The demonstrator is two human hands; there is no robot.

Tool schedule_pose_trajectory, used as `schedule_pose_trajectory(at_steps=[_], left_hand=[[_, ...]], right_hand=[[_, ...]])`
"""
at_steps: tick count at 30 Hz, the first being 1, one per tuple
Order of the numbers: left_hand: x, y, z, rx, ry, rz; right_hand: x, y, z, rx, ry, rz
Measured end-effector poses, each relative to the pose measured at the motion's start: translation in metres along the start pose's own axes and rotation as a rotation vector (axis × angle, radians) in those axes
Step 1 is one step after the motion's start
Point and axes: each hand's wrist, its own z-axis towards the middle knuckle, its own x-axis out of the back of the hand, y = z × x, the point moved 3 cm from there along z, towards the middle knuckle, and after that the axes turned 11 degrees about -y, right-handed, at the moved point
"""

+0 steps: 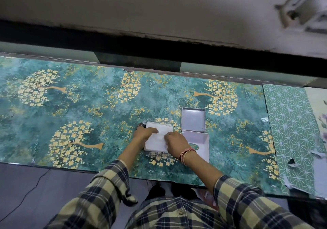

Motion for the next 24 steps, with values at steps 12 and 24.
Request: schedule_pose_trajectory(at_steps=[12, 24], left_hand=[[-0.027, -0.013, 0.022, 0.048, 0.089, 0.134], [-0.026, -0.024, 0.04, 0.029, 0.009, -0.091]], right_hand=[[-0.002, 0.006, -0.005, -0.062, -0.006, 0.19], [-0.001, 0.011, -0.003, -0.096, -0.03, 0.31]])
